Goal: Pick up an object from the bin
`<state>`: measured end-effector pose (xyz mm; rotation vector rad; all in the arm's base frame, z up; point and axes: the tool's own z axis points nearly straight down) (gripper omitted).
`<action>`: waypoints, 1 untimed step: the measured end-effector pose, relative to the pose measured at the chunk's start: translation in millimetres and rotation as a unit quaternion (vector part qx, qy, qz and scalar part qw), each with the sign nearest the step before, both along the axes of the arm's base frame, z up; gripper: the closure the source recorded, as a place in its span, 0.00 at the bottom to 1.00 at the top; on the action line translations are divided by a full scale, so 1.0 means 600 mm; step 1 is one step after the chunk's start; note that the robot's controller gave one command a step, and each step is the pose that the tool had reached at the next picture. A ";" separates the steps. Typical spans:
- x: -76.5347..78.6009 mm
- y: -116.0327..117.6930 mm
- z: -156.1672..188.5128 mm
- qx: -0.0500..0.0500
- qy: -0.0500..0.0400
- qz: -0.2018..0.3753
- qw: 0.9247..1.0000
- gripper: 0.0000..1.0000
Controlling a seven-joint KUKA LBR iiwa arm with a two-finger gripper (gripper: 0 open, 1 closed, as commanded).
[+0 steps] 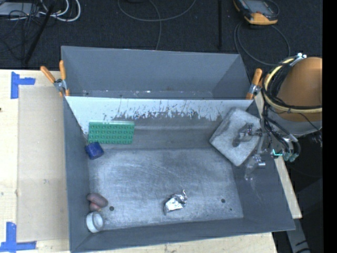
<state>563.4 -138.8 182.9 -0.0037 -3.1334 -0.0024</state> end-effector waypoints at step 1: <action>-0.071 -0.020 -0.190 0.000 -0.005 0.055 0.998 0.00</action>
Offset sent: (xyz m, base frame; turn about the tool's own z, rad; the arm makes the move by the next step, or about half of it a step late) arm -0.0429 -0.0123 -0.1129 -0.1125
